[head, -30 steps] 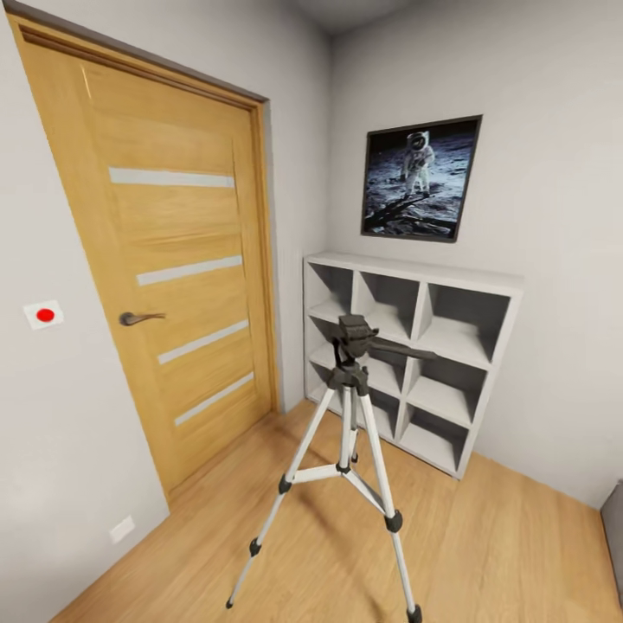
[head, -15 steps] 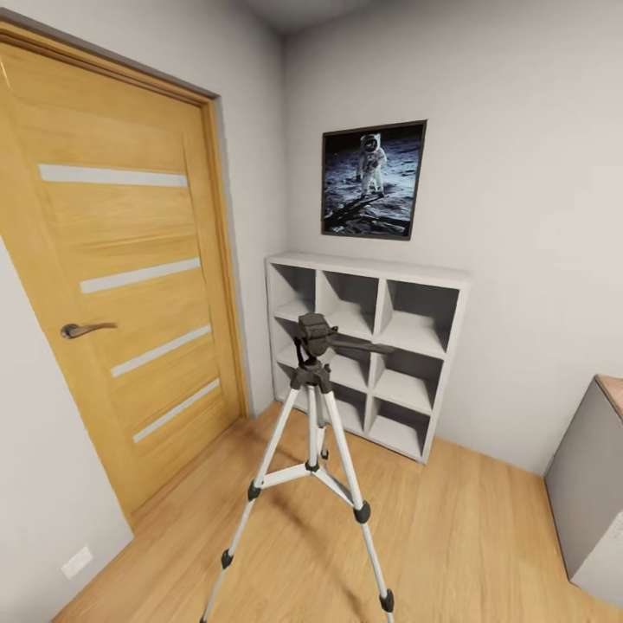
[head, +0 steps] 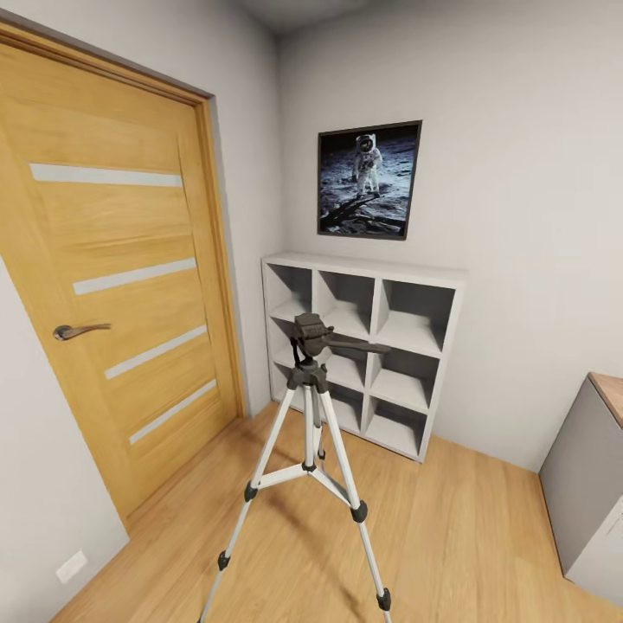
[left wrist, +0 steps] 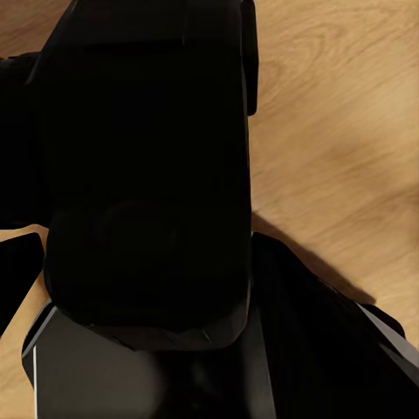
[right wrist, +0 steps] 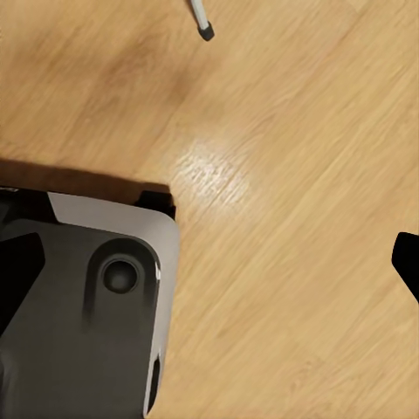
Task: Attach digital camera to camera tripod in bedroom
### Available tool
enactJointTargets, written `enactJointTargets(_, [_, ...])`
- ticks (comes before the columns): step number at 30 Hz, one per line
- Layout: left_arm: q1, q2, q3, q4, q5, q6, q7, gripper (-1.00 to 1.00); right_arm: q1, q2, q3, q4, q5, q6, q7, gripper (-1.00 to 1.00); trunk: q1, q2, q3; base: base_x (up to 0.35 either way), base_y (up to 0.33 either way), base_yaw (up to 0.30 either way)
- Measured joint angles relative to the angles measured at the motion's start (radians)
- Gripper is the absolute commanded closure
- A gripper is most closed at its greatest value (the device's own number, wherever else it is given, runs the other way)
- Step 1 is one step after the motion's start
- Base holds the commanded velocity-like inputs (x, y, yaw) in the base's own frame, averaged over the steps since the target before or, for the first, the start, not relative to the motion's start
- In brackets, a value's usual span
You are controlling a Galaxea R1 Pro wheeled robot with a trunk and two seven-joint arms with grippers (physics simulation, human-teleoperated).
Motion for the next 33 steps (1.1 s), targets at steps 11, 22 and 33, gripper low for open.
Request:
enactJointTargets(11, [0.000,-0.001,0.000,0.000,0.003,0.000,0.001,1.00,0.000,0.006,0.000,0.000,0.000,0.007,0.000,-1.00,0.000,0.000,0.000,0.036,-0.038,0.000])
enactJointTargets(22, [0.000,0.001,0.000,0.000,0.003,0.000,0.001,1.00,0.000,0.012,0.000,0.000,-0.001,0.010,0.001,-1.00,0.000,0.000,0.000,0.079,-0.076,0.000])
enactJointTargets(33, [0.000,-0.001,0.000,0.000,0.003,0.000,0.001,1.00,0.000,0.013,0.000,0.001,0.000,0.010,0.000,-1.00,0.000,0.000,0.000,0.002,-0.022,0.169])
